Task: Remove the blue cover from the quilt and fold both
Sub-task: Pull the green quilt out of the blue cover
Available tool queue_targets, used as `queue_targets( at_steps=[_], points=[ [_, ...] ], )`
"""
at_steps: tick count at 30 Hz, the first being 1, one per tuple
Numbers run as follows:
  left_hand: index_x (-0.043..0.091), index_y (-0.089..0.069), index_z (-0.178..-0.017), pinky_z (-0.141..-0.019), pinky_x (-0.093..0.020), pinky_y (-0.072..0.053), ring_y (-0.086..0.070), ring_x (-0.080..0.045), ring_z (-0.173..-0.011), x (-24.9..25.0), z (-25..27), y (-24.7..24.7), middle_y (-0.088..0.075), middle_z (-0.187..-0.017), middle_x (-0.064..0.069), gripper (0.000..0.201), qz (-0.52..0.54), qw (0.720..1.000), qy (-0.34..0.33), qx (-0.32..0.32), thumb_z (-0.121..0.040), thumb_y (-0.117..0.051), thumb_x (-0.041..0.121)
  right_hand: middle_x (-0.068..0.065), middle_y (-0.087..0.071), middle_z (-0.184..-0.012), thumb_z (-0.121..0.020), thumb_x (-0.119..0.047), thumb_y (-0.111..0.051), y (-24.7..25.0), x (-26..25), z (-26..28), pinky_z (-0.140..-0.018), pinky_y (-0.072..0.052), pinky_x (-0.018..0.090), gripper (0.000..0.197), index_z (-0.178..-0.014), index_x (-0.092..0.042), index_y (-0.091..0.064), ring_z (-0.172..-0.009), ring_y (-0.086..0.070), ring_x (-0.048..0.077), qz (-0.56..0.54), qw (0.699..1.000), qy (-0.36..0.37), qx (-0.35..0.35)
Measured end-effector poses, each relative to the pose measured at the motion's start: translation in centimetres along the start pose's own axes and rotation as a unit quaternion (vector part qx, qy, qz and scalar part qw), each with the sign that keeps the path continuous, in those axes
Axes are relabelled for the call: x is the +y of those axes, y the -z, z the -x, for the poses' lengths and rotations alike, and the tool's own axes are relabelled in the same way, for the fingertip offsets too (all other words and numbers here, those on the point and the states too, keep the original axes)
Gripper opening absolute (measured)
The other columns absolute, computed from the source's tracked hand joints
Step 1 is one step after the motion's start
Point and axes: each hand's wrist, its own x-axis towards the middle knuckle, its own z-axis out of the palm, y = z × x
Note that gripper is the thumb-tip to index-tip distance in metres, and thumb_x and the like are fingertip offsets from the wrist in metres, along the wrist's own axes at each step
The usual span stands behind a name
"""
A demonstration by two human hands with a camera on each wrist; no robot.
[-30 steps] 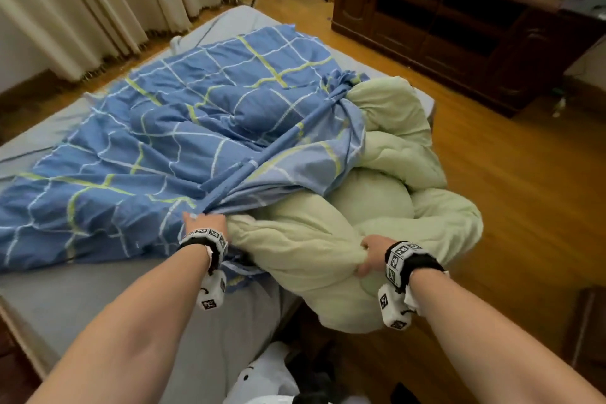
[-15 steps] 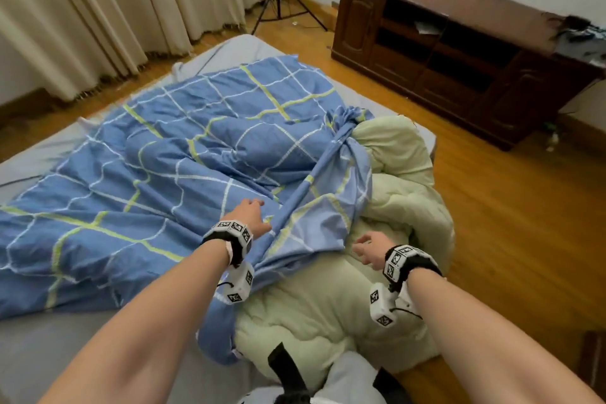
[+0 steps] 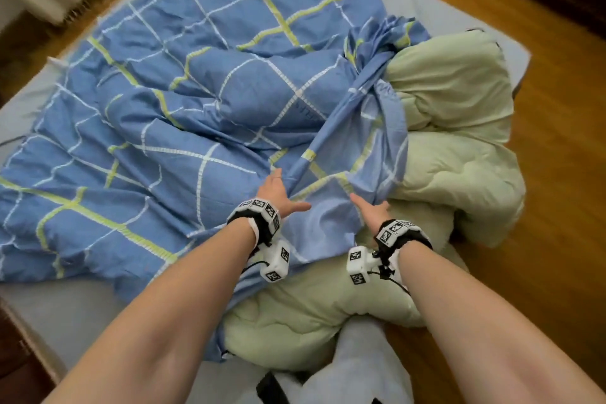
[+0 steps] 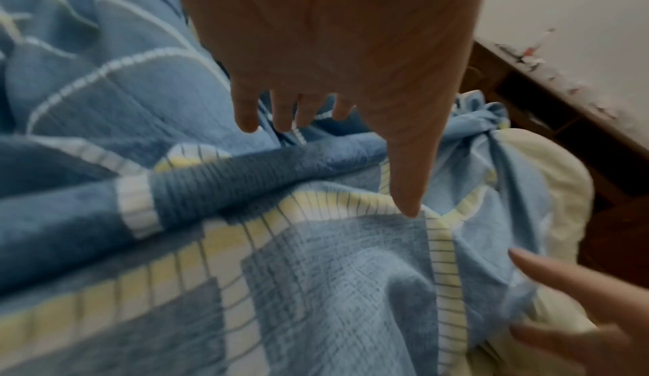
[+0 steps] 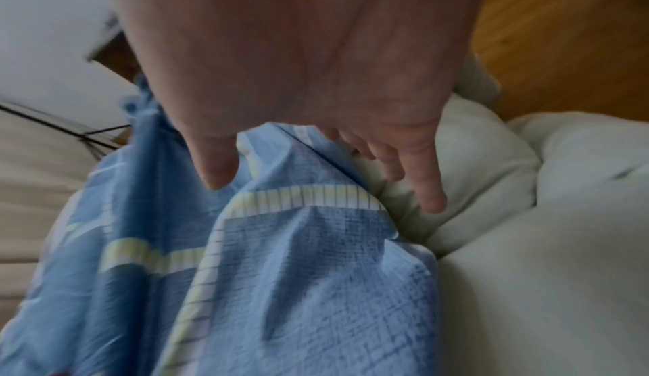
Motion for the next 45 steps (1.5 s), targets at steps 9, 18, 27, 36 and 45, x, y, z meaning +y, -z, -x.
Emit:
queue_targets(
  at_steps=[9, 18, 27, 36, 45],
  points=[
    [0.016, -0.063, -0.101, -0.083, -0.040, -0.051, -0.063, -0.037, -0.098, -0.4, -4.4, 4.0, -0.067, -0.101, -0.016, 0.022, -0.048, 0.998, 0.031, 0.033, -0.080, -0.058, 0.016, 0.012, -0.069, -0.115, -0.042, -0.086, -0.073, -7.4, -5.7, -5.8, -0.089, -0.053, 0.055, 0.106, -0.127, -0.025, -0.058, -0.103, -0.068, 0.036, -0.149, 0.960, -0.105, -0.214],
    [0.028, -0.019, -0.145, -0.095, -0.047, -0.048, -0.059, -0.033, -0.115, -2.7, -1.0, 17.7, -0.040, -0.145, -0.008, 0.105, 0.086, 0.982, 0.035, 0.163, -0.061, -0.072, 0.064, 0.021, -0.054, -0.126, -0.067, -0.064, -0.075, -17.3, -28.6, 10.3, -0.113, -0.033, 0.050, 0.084, -0.126, -0.006, -0.058, -0.114, -0.055, 0.035, -0.238, 0.817, 0.008, -0.526],
    [0.013, -0.029, -0.137, -0.100, -0.045, -0.042, -0.049, -0.038, -0.122, -4.6, -3.4, 11.6, -0.042, -0.136, -0.011, 0.103, 0.051, 0.970, 0.093, 0.216, -0.060, -0.082, 0.057, 0.026, -0.059, -0.127, -0.097, -0.027, -0.054, -12.7, -19.7, 0.9, -0.099, -0.048, 0.044, 0.039, -0.128, -0.004, -0.059, -0.120, -0.056, 0.041, 0.174, 0.968, 0.136, -0.116],
    [0.015, 0.002, -0.156, -0.113, -0.038, -0.032, -0.037, -0.029, -0.140, -4.8, -7.7, 5.9, -0.032, -0.155, -0.011, 0.115, 0.187, 0.982, 0.038, -0.008, -0.077, -0.072, 0.057, 0.018, -0.047, -0.143, -0.086, -0.026, -0.071, -7.3, -10.9, -6.5, -0.106, -0.036, 0.039, 0.077, -0.143, 0.001, -0.028, -0.130, -0.049, 0.032, 0.171, 0.978, -0.009, 0.123],
    [0.010, -0.048, -0.134, -0.089, -0.037, -0.052, -0.062, -0.033, -0.107, -4.7, -10.4, 5.1, -0.064, -0.119, -0.014, 0.076, -0.018, 0.989, 0.108, -0.104, -0.071, -0.082, 0.036, 0.012, -0.046, -0.109, -0.066, -0.031, -0.083, -8.0, -13.7, -6.1, -0.075, -0.058, 0.054, 0.077, -0.117, -0.015, -0.028, -0.098, -0.056, 0.033, -0.059, 0.997, -0.051, -0.011]
  ],
)
